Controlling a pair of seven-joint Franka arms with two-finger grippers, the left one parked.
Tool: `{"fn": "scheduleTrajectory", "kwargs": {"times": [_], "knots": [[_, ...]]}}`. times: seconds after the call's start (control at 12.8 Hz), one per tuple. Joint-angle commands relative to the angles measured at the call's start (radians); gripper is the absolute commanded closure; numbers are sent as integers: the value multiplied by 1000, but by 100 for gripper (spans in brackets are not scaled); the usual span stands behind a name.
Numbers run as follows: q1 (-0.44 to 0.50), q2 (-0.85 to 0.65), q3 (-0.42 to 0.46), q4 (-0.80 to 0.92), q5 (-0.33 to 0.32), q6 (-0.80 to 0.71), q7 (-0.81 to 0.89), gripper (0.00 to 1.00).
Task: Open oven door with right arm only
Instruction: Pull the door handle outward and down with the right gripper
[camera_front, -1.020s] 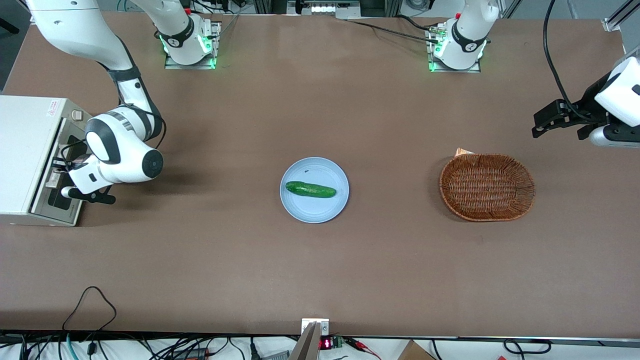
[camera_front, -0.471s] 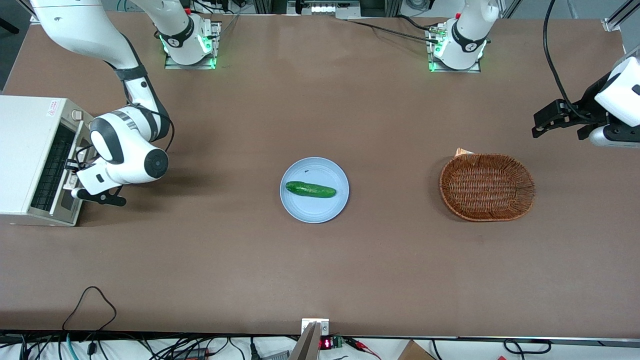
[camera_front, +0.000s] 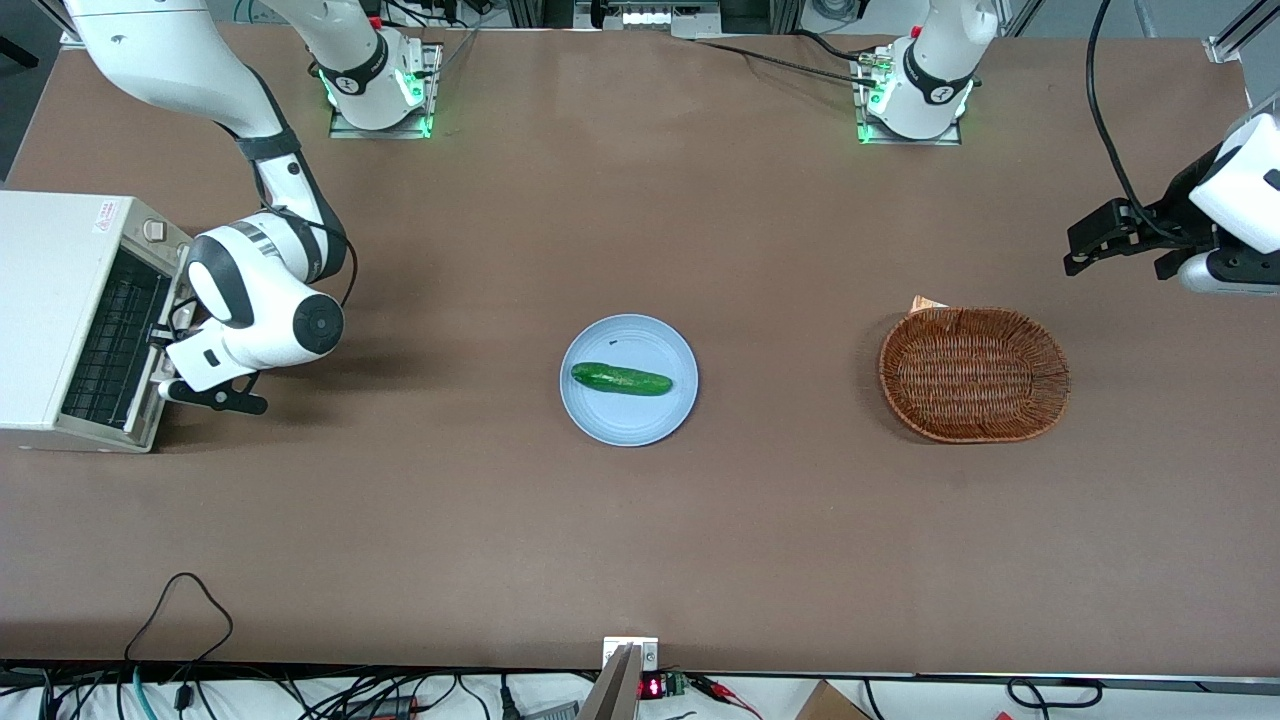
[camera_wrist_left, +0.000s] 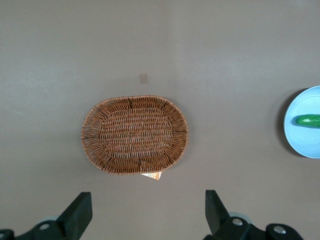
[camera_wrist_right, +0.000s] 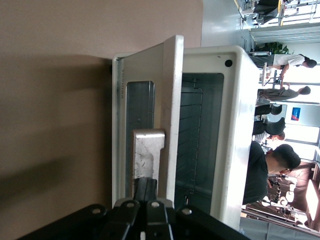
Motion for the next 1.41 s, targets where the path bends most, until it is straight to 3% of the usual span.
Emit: {"fn": "scheduleTrajectory", "kwargs": {"times": [0.0, 1.33], "knots": [[-13, 13, 2, 1, 5, 45, 8, 100], [24, 145, 10, 22, 3, 96, 19, 100]]}}
